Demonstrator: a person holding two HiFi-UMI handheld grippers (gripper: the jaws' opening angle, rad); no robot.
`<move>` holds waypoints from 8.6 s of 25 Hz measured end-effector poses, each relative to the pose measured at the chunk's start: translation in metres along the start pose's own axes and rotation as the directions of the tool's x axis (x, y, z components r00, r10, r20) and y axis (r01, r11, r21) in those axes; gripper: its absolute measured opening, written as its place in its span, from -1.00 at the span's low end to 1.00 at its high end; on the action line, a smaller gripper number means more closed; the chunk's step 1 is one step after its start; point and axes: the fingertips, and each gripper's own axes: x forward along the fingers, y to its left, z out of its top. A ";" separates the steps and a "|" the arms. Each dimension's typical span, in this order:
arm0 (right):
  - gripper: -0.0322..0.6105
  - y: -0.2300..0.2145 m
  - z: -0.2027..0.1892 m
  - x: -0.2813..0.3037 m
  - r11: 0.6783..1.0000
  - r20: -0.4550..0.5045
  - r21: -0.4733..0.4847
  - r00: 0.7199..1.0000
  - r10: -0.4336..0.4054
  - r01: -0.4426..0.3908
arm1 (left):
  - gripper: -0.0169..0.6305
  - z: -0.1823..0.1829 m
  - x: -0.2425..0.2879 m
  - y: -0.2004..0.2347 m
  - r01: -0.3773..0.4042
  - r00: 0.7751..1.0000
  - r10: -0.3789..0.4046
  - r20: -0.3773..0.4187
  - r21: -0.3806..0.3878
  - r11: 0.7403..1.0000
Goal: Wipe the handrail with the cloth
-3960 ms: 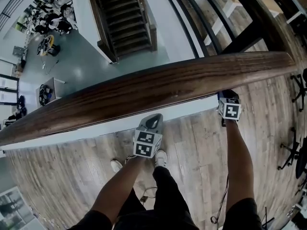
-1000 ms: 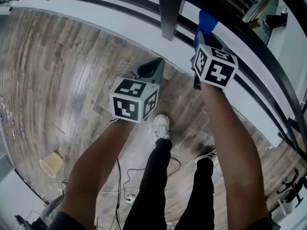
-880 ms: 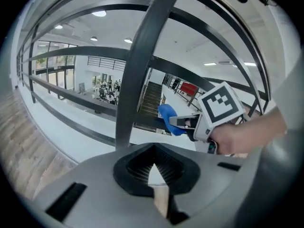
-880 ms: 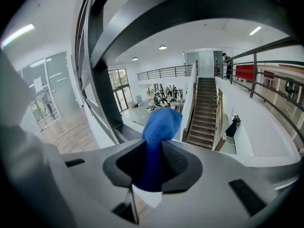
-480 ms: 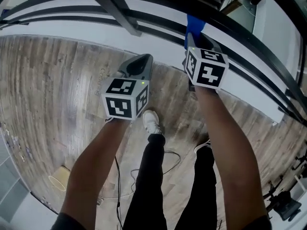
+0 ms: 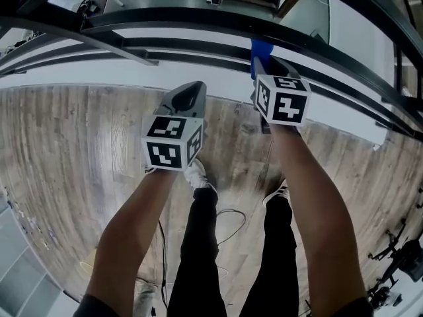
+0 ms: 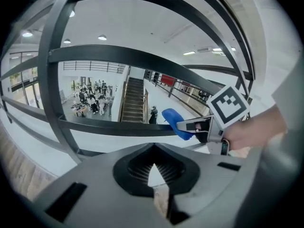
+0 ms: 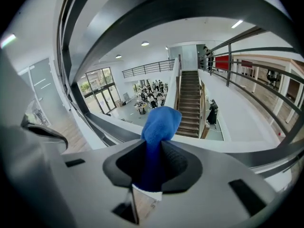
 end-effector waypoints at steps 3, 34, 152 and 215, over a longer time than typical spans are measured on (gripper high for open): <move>-0.59 -0.038 -0.011 -0.020 0.999 -0.008 0.014 1.000 -0.030 0.030 | -0.94 -0.001 0.010 -0.036 0.028 1.000 -0.028 -0.013 -0.002 1.000; -0.59 -0.398 -0.108 -0.180 0.974 -0.054 0.157 0.986 -0.159 0.166 | -0.94 -0.004 0.157 -0.360 0.244 0.962 -0.222 -0.160 0.136 0.960; -0.59 0.124 -0.098 0.200 0.989 -0.179 -0.114 0.981 0.077 -0.099 | -0.94 -0.155 0.005 0.202 -0.146 0.981 0.136 -0.138 -0.063 0.987; -0.59 -0.609 -0.269 -0.120 0.939 -0.154 0.162 0.948 -0.279 0.303 | -0.94 -0.109 0.324 -0.408 0.156 0.968 -0.112 -0.226 0.188 0.970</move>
